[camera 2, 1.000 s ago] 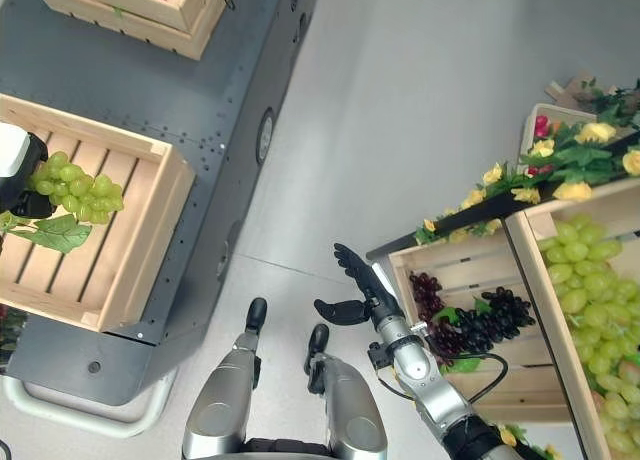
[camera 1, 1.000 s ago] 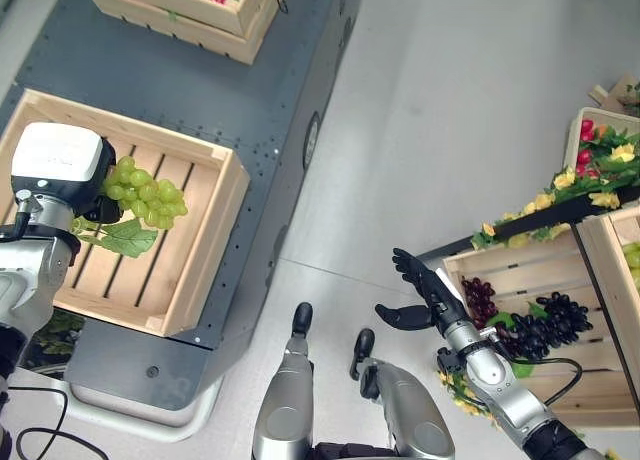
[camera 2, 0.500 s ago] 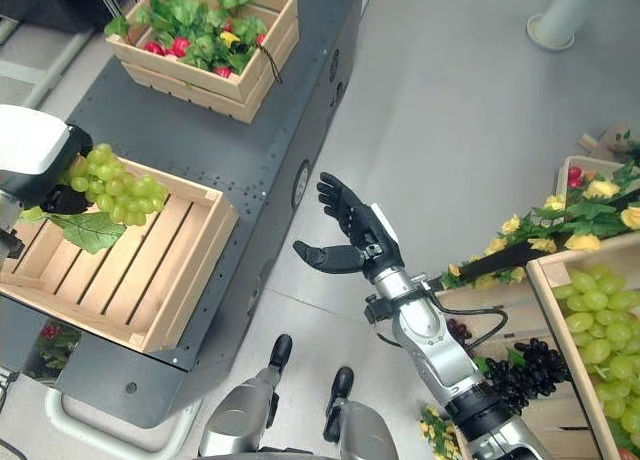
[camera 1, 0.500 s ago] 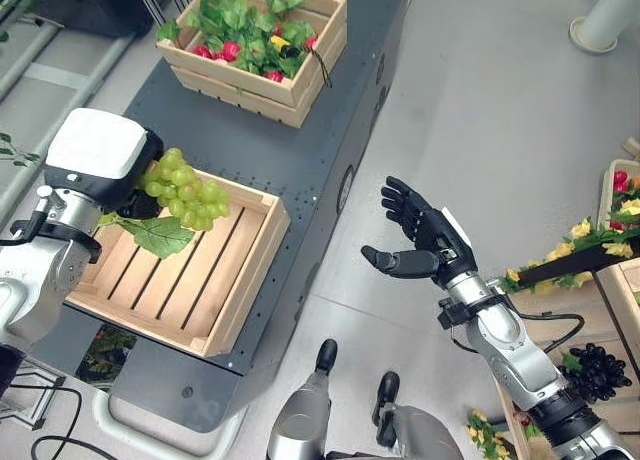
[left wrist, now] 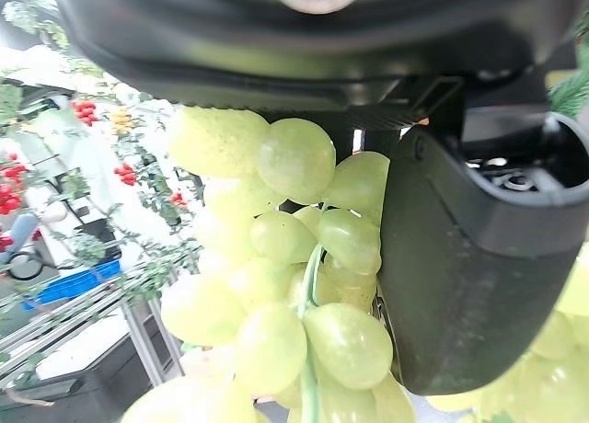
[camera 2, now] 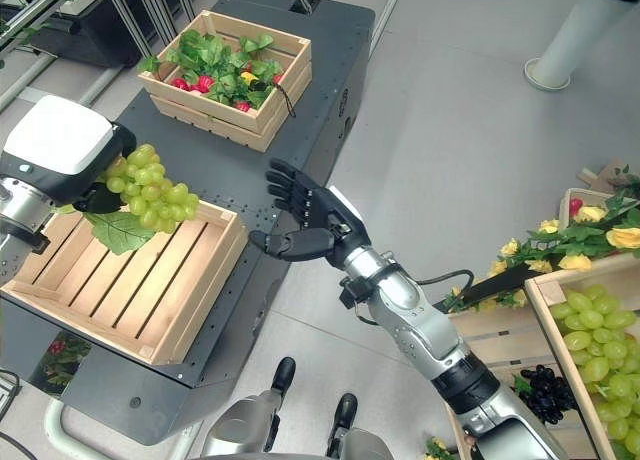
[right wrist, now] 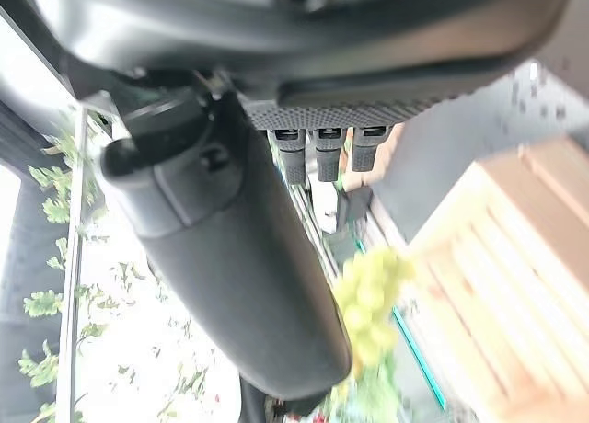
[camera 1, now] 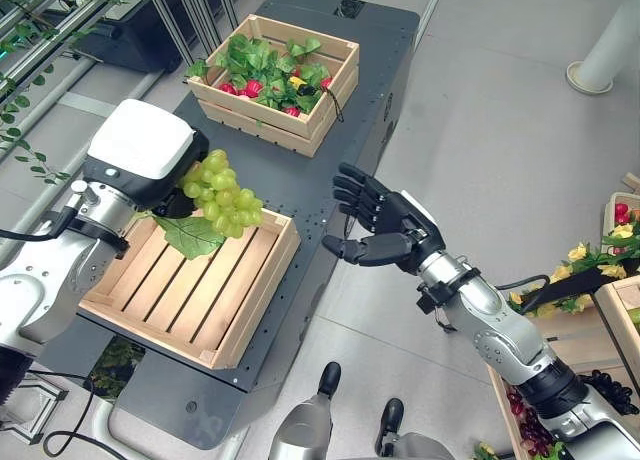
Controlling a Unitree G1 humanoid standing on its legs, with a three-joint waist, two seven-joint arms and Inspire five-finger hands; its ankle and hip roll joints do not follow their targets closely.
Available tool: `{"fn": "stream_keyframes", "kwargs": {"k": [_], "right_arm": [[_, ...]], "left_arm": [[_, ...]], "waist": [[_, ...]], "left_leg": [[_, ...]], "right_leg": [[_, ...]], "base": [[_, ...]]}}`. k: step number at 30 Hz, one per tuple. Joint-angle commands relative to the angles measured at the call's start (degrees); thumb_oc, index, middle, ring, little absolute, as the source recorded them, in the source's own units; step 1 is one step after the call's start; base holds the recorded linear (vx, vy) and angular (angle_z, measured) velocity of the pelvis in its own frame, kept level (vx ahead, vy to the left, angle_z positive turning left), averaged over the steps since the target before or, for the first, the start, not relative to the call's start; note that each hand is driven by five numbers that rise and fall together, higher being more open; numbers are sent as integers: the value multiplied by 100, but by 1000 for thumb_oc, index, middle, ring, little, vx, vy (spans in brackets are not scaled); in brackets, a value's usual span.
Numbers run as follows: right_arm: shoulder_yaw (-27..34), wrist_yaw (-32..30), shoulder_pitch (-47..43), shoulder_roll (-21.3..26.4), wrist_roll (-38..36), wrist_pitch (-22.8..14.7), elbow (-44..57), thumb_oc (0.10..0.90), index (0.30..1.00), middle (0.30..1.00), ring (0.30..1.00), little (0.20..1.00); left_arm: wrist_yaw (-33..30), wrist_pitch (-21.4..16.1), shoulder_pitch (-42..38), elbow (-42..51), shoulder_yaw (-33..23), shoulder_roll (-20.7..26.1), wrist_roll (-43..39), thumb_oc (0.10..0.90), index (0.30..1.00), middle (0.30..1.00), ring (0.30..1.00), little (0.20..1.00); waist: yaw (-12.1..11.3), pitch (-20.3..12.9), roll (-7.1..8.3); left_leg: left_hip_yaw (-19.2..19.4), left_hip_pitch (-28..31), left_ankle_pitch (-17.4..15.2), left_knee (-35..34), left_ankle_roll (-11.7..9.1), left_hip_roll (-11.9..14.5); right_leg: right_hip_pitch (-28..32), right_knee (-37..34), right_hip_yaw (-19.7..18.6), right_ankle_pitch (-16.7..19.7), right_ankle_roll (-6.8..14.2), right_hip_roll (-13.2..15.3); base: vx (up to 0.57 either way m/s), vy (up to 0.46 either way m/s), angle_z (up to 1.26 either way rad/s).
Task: Pick up the fruits from the basket on one side to the basket on the other side
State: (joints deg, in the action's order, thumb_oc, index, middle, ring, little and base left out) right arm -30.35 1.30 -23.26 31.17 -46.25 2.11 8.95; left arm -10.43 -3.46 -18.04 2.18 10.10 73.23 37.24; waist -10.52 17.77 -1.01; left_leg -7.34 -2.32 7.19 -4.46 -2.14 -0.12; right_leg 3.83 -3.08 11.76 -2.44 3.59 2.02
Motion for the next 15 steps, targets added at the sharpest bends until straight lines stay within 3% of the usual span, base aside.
{"fn": "stream_keyframes", "kwargs": {"k": [1, 15], "right_arm": [[-333, 89, -45, -158, -413, -319, 514, 800, 900, 900, 900, 900], [-498, -327, -367, -516, -427, -213, 464, 800, 900, 900, 900, 900]], "left_arm": [[-55, 112, -617, -38, 8, 130, -436, 400, 300, 300, 300, 300], [617, -127, -1528, 570, 704, -339, -1021, 400, 300, 300, 300, 300]], "waist": [[81, -1431, 42], [124, -1613, 51]], "left_leg": [[-14, -31, -209, -54, 163, -350], [39, 74, -303, -54, 219, -381]], "right_leg": [[-175, -120, 84, 397, 33, 66], [-124, -143, 55, 412, 63, 66]], "base": [[0, 0, 0], [0, 0, 0]]}}
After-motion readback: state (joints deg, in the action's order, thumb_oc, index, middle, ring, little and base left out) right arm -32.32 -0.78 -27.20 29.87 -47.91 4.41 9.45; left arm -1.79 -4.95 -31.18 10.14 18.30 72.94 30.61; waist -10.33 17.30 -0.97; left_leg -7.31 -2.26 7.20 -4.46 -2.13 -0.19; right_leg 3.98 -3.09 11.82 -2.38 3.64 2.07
